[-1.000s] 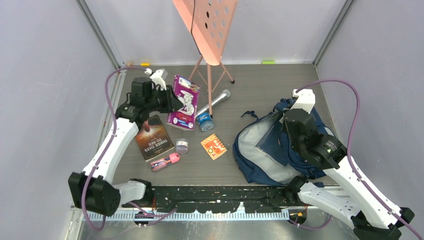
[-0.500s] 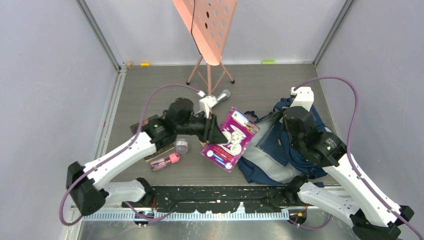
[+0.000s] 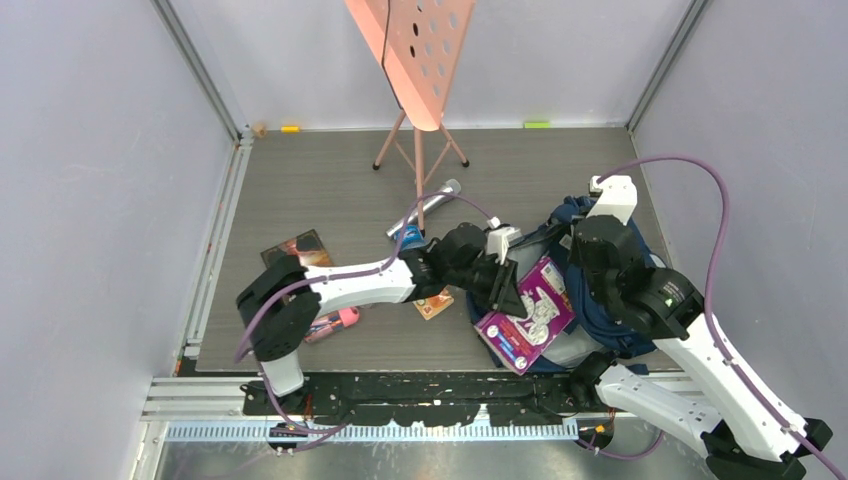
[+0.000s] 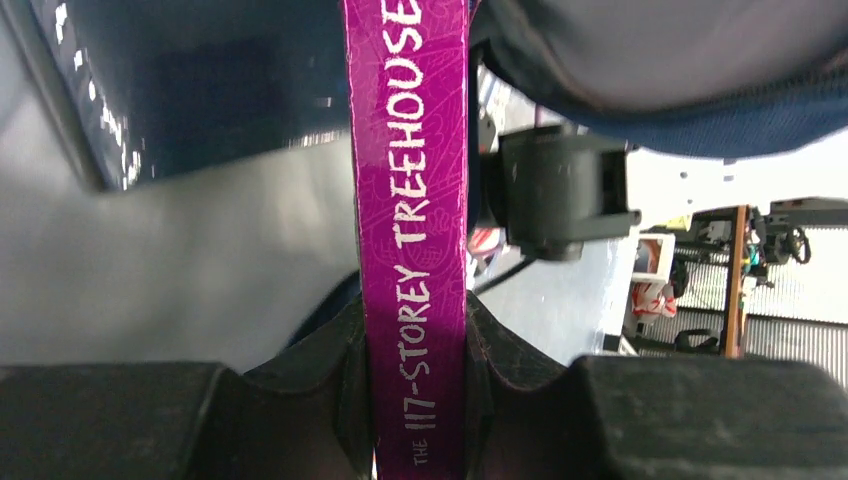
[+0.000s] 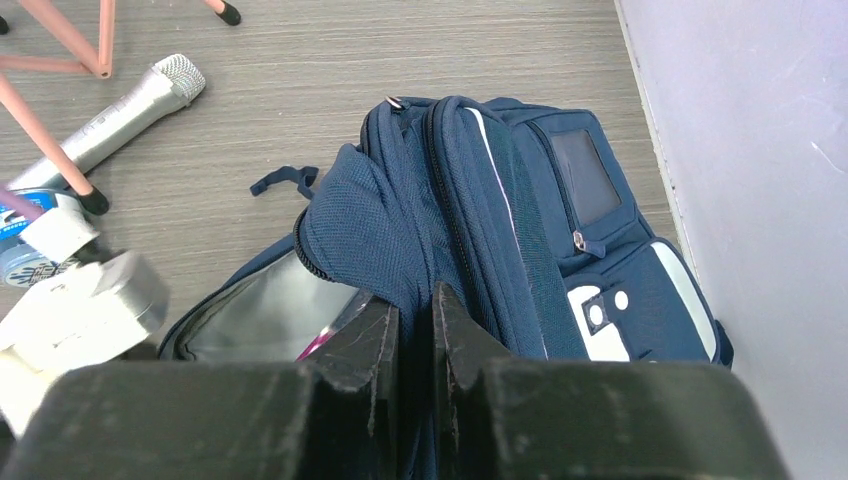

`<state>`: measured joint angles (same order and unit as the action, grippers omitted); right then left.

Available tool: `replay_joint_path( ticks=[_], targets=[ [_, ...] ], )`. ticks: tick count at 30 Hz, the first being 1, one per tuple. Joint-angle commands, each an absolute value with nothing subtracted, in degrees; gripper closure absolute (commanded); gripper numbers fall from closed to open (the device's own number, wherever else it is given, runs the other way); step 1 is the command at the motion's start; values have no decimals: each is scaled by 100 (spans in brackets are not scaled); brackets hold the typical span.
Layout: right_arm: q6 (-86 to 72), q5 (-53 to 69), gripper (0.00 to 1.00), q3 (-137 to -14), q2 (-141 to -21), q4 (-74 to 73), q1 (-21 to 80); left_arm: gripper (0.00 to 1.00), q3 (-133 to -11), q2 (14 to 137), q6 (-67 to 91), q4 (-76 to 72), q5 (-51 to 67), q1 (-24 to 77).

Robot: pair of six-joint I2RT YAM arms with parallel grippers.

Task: Pack the student bag
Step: Place the book in the student bag.

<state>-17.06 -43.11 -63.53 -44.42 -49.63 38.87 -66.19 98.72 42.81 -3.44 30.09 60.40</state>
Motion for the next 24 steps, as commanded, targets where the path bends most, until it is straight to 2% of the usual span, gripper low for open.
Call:
replay_joint_path(
  ticks=[1, 10, 15, 18, 24],
  targets=[
    [-1874, -4544, 100, -6829, -4193, -4472, 3889, 100, -7392, 10174, 4705, -1835, 3106, 6037],
    [-1932, -4517, 100, -6824, -4172, -4511, 3885, 100, -8558, 11503, 4578, -1460, 2727, 6022],
    [-1922, -4530, 100, -6824, -4166, -4547, 3885, 97, -9014, 11941, 4239, -944, 1908, 6015],
    [-1889, -4561, 100, -6829, -4162, -4544, 3892, 83, -9087, 12091, 4122, -811, 1457, 6020],
    [-1818, -4612, 100, -6868, -4175, -4559, 3885, 38, -9026, 11859, 3499, -39, 781, 6027]
  ],
)
